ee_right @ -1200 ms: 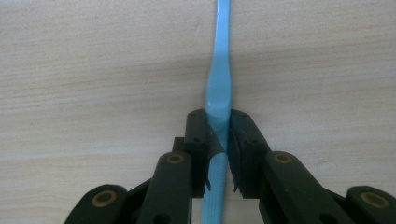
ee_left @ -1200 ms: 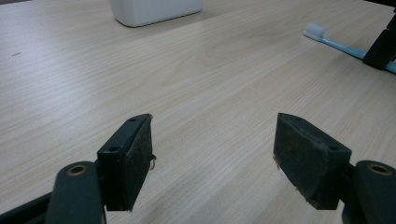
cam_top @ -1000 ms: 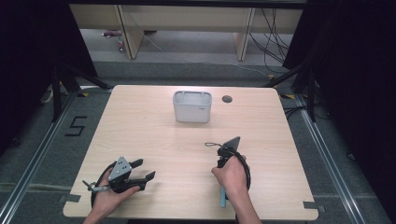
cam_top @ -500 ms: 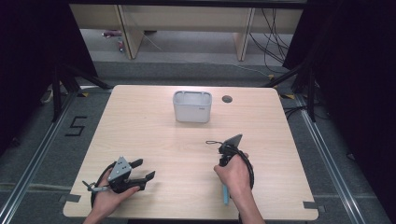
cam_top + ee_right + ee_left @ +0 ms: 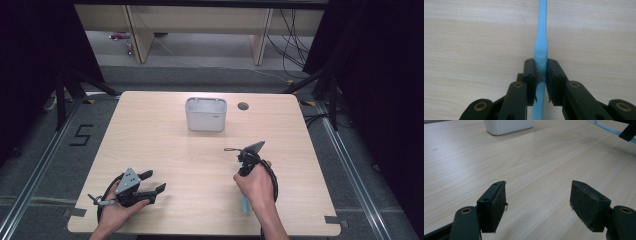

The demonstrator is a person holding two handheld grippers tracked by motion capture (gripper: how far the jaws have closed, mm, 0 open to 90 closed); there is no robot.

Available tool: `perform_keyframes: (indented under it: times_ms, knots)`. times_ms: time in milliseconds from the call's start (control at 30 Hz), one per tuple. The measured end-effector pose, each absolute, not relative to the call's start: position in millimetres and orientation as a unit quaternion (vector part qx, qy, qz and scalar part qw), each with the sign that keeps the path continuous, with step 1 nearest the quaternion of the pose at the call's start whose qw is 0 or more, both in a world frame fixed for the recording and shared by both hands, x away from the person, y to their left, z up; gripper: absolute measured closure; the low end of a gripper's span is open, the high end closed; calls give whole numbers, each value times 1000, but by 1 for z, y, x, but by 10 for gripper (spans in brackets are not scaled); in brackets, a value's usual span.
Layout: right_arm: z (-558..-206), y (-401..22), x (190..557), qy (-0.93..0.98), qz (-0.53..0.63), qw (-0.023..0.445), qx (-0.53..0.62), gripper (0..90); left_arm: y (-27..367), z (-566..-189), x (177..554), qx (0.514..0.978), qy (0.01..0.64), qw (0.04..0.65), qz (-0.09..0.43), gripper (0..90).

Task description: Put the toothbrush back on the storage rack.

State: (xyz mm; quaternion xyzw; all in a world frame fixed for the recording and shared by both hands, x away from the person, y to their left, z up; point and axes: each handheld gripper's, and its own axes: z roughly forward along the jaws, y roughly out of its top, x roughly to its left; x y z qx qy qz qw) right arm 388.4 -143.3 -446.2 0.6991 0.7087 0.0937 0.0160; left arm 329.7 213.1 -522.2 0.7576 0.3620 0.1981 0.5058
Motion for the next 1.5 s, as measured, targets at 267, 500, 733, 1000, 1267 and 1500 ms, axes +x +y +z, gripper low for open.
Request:
perform_keyframes:
  times_ms: [267, 500, 733, 1000, 1267, 1500]
  knots:
    - [-443, -148, 387, 717, 118, 31, 686, 791, 213, -523, 331, 756, 360, 511, 196, 289]
    - [-439, -151, 388, 727, 132, 43, 673, 792, 213, -523, 330, 755, 361, 510, 198, 291]
    - [-432, -161, 385, 744, 173, 63, 642, 792, 213, -523, 330, 755, 361, 510, 202, 299]
    - [-431, -169, 384, 751, 228, 94, 612, 791, 213, -523, 328, 751, 361, 512, 208, 304]
    - [-428, -177, 379, 744, 270, 121, 599, 792, 214, -522, 326, 748, 361, 514, 216, 306]
    - [-430, -183, 375, 734, 326, 134, 581, 792, 215, -523, 326, 743, 359, 522, 217, 307]
